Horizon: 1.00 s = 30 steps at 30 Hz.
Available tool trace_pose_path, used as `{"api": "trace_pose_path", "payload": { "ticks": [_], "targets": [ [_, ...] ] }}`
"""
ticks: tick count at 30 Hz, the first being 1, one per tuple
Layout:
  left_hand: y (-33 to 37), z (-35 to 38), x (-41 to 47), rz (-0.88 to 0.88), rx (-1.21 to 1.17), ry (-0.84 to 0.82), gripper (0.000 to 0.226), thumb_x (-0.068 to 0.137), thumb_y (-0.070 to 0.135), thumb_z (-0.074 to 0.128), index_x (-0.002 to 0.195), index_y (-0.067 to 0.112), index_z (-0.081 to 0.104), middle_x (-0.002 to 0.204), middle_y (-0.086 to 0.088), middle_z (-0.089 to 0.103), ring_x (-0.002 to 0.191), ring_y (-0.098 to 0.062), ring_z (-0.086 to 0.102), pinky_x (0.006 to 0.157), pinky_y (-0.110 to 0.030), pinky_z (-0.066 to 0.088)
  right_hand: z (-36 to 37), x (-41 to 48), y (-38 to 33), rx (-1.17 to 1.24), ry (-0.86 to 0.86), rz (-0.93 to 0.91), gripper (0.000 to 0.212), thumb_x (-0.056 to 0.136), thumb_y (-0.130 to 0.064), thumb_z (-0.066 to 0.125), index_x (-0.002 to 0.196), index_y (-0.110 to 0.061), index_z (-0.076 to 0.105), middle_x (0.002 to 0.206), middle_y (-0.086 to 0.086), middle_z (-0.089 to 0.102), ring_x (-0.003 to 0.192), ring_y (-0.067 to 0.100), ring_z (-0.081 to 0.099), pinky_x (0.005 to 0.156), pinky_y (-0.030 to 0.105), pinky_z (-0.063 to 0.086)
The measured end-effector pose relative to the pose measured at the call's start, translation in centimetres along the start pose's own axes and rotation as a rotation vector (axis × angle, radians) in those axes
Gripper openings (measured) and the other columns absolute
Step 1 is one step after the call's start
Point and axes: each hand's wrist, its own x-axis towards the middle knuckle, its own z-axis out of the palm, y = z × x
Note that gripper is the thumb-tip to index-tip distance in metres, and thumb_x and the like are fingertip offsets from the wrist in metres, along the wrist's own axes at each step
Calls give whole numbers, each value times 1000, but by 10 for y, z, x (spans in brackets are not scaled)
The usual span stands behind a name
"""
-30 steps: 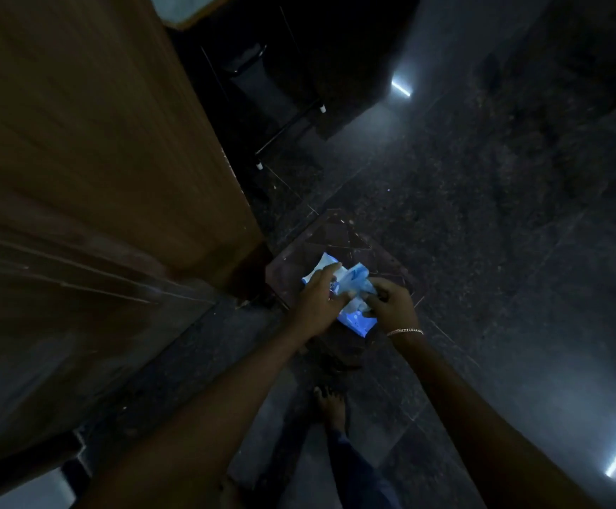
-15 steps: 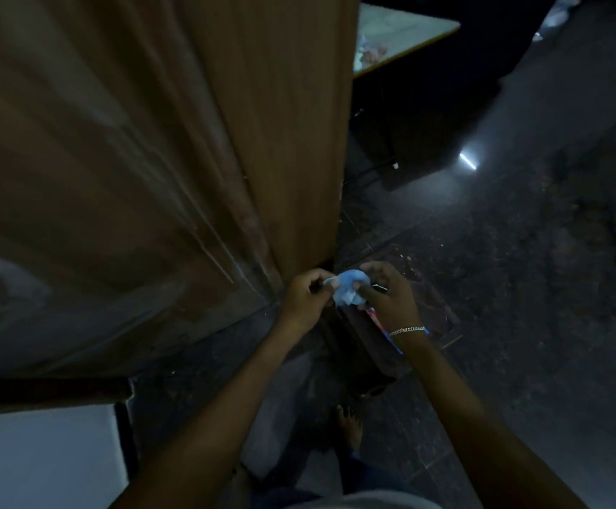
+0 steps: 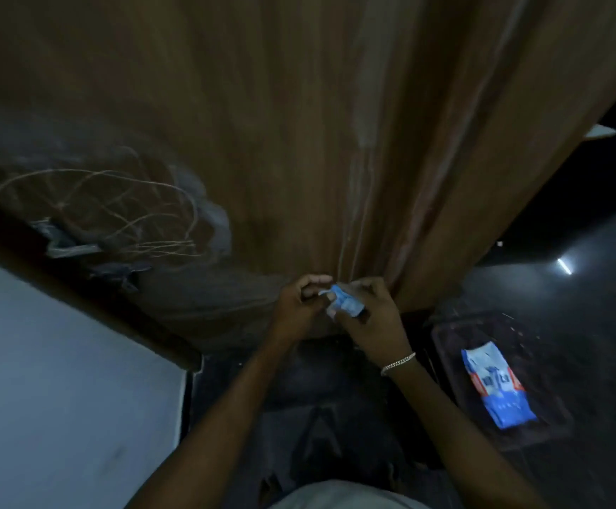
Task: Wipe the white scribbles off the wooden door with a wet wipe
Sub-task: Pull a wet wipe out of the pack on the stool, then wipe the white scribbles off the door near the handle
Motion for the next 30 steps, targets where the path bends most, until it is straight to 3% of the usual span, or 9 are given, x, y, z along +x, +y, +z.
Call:
{"api": "trace_pose_path", "payload": {
  "ticks": [5, 9, 14, 17, 21, 25, 30],
  "targets": [
    [3, -103, -26, -30, -65, 93, 23, 85, 11, 76, 108, 11, 71, 97, -9, 78, 86, -16, 73, 73, -23, 57, 84, 13, -54, -169, -58, -131, 32, 87, -3, 69, 119, -7, 70, 113, 9, 68, 101, 18, 66, 92, 11, 43],
    [3, -178, -46, -36, -87, 174, 18, 84, 9, 77, 100, 15, 73, 93, -7, 77, 85, -16, 74, 74, -24, 60, 149, 19, -90, -175, -94, -189, 23, 88, -8, 70, 111, -7, 73, 110, 8, 74, 100, 21, 70, 93, 28, 52],
    [5, -251, -59, -35, -64, 296, 15, 84, 3, 74, 89, 17, 74, 83, 3, 76, 79, -11, 71, 70, -20, 55, 222, 25, -130, -118, -133, -236, 24, 88, -14, 72, 112, -15, 74, 105, 1, 68, 93, 9, 63, 86, -3, 36],
    [3, -285, -63, -39, -83, 368, 14, 85, 3, 73, 91, 16, 75, 86, 0, 78, 82, -14, 74, 74, -25, 59, 255, 34, -145, -93, -225, -250, 29, 90, -28, 72, 118, -23, 71, 104, -8, 56, 91, 2, 57, 79, 3, 42],
    [-2, -316, -62, -40, -86, 431, 16, 86, 4, 71, 97, 15, 76, 96, 2, 78, 92, -14, 74, 83, -30, 60, 286, 54, -161, -109, -254, -315, 26, 88, -17, 72, 115, -16, 73, 102, 1, 65, 87, 9, 63, 77, 20, 53],
    [0, -345, -51, -48, -106, 500, 18, 89, 6, 69, 106, 8, 74, 106, -7, 76, 100, -21, 72, 89, -36, 58, 313, 81, -175, -137, -290, -398, 17, 88, -12, 71, 105, -13, 74, 101, 2, 69, 87, 8, 63, 75, 4, 42],
    [0, -383, -39, -69, -249, 605, 24, 92, 9, 67, 115, 9, 70, 104, -9, 76, 91, -20, 75, 78, -26, 60, 347, 115, -179, -76, -247, -375, 15, 90, -11, 67, 105, -10, 72, 106, 2, 67, 92, 2, 58, 82, -2, 37]
  ]
}}
